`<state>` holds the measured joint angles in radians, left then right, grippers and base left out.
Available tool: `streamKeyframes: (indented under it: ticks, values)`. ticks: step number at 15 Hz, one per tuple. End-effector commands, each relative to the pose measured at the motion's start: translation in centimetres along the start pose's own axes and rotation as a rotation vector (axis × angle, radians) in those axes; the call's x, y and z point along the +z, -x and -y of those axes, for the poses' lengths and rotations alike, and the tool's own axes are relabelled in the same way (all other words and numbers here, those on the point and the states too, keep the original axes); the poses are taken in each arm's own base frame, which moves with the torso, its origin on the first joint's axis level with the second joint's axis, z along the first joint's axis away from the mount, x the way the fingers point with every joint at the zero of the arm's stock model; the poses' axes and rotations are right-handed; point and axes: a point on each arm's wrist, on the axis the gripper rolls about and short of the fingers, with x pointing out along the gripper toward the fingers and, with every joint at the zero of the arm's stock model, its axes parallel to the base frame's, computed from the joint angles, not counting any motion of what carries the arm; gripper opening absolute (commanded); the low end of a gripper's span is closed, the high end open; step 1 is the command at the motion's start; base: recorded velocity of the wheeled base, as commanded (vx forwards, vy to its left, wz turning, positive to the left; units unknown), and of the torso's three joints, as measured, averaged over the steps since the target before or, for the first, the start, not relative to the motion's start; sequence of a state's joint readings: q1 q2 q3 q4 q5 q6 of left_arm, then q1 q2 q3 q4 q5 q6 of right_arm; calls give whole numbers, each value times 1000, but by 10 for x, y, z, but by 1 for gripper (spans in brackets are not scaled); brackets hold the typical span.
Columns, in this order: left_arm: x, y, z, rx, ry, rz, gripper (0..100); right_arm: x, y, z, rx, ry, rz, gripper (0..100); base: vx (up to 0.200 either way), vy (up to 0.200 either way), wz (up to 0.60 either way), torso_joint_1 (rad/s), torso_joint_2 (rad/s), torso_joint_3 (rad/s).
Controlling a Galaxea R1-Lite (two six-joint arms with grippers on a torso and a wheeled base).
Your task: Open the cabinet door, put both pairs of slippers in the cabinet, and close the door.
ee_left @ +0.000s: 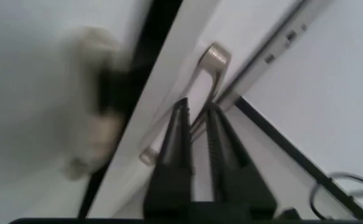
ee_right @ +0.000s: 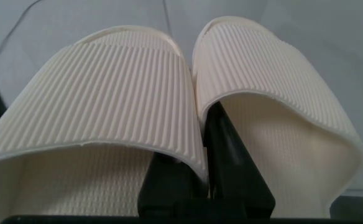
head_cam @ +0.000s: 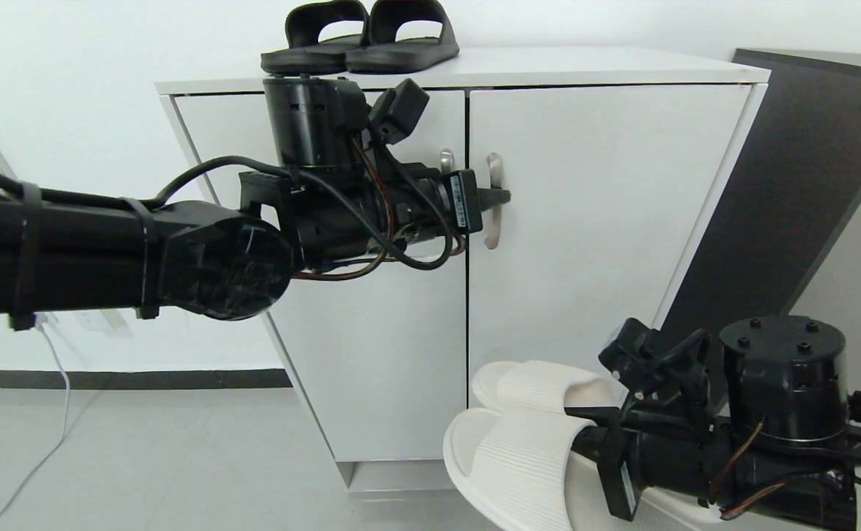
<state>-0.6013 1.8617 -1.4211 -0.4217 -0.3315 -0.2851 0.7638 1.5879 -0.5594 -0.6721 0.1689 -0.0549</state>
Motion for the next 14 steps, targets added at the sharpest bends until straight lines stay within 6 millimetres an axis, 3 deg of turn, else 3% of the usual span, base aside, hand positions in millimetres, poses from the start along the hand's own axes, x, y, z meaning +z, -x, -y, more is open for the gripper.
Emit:
streamKeyframes:
  ticks: [1, 7, 11, 14]
  values:
    - [4, 13, 7, -6, -2, 11, 0, -1, 7, -2, 36, 4, 8, 0, 0, 0, 0, 0, 0, 0]
    - [-11, 48, 29, -51, -12, 22, 0, -4, 14, -8, 102, 13, 7, 0, 0, 0, 0, 0, 0, 0]
    - [-8, 88, 46, -71, -20, 52, 0, -5, 13, -11, 113, 19, 5, 0, 0, 0, 0, 0, 0, 0]
    - [-6, 82, 28, -21, 3, 55, 0, -5, 13, -12, 117, 23, 4, 0, 0, 0, 0, 0, 0, 0]
